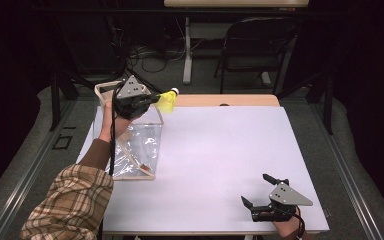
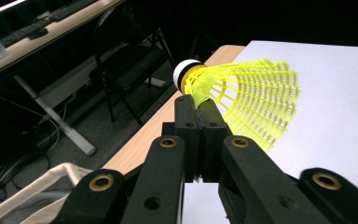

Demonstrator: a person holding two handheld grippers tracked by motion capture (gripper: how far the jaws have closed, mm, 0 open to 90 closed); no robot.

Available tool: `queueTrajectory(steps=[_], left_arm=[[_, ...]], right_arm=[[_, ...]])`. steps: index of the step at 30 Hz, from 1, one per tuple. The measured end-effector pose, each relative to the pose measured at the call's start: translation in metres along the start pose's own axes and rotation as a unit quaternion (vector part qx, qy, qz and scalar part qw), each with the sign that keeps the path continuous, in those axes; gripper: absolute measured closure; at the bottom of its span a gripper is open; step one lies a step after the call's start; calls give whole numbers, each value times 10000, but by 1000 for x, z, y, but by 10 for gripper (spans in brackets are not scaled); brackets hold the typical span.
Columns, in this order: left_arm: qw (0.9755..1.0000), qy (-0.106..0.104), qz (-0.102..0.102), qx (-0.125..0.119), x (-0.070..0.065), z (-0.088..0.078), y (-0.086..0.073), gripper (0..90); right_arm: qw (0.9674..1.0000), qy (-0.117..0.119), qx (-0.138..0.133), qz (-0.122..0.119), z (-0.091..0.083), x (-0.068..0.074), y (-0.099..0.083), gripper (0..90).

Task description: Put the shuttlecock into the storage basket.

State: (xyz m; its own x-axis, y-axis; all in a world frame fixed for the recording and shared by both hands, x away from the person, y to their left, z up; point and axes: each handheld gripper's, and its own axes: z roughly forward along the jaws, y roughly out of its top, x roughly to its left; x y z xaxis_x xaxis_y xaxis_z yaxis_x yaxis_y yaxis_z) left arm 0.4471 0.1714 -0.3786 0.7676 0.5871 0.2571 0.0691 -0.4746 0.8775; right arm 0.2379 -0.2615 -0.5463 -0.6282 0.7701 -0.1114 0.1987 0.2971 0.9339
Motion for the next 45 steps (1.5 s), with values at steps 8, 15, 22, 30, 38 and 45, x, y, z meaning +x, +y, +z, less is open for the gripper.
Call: queueTrajectory(steps=[8,15,22,30,38,45], left_arm=[[10000,93,-7,4,6,-5,-1,893],[9998,198,-59,-1,12,-12,-2,893],[9995,309,-115,-16,19,-17,-2,893],[9991,396,-147,-46,25,-22,0,893],[9985,491,-211,-68,30,-26,-1,893],[9982,539,-266,-86,33,-29,-3,893]], right_arm=[[10000,-1,7,-2,0,0,0,0],[10000,-1,10,-4,0,0,0,0],[10000,3,11,-7,0,0,0,0],[10000,-9,18,-11,0,0,0,0],[10000,-5,27,-17,0,0,-1,0],[10000,-1,26,-19,0,0,-1,0]])
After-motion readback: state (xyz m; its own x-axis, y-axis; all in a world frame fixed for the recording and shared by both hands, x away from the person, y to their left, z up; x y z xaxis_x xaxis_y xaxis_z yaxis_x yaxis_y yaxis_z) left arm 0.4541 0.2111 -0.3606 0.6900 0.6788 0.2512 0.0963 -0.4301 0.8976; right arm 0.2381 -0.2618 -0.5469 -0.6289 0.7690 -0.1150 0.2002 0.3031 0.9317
